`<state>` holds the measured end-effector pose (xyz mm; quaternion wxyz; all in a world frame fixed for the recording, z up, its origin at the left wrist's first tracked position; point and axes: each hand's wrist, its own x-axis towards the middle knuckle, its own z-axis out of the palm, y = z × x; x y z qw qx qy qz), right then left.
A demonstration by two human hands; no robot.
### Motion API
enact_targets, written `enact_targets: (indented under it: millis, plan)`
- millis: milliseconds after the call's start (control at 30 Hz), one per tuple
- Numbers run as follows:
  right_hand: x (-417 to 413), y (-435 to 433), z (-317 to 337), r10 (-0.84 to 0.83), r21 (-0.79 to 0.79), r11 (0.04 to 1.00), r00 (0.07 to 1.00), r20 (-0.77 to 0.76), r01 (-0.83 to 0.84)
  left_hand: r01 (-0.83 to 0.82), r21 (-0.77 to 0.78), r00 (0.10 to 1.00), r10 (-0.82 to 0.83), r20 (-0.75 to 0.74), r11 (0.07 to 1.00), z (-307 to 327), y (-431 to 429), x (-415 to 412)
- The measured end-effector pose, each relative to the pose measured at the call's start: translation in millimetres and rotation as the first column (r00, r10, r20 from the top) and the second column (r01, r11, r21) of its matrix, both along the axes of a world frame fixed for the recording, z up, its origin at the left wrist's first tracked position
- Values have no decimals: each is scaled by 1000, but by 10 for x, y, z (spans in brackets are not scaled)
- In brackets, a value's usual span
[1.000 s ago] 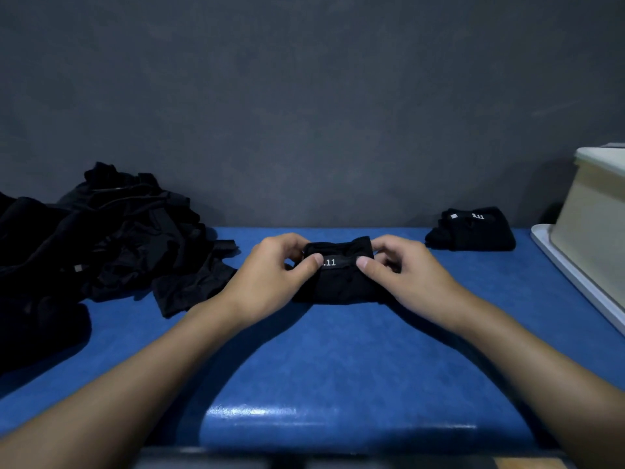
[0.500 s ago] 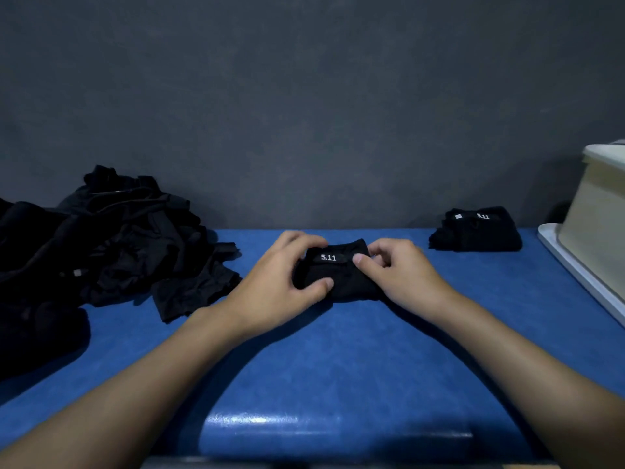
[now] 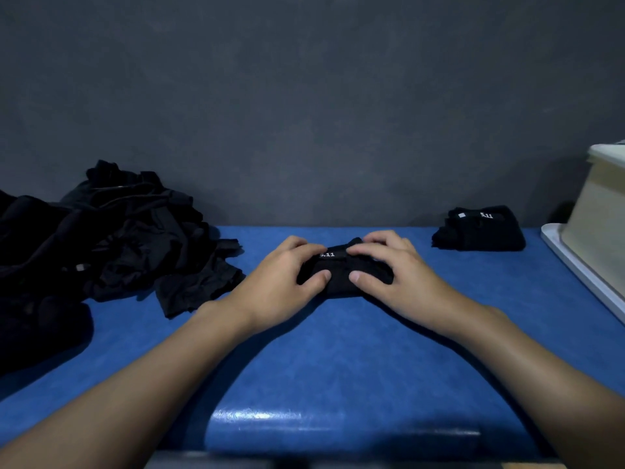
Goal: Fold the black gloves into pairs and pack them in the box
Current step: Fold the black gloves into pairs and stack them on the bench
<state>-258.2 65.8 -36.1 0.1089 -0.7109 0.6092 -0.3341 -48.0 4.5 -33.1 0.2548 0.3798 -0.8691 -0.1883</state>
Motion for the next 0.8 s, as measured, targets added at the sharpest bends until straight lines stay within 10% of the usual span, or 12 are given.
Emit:
enact_targets:
  millis: [800]
  plan:
    - [-133,-50,-34,55,92,995,996,-65,-49,54,-97,992,-43,116,994,-22,-36,164]
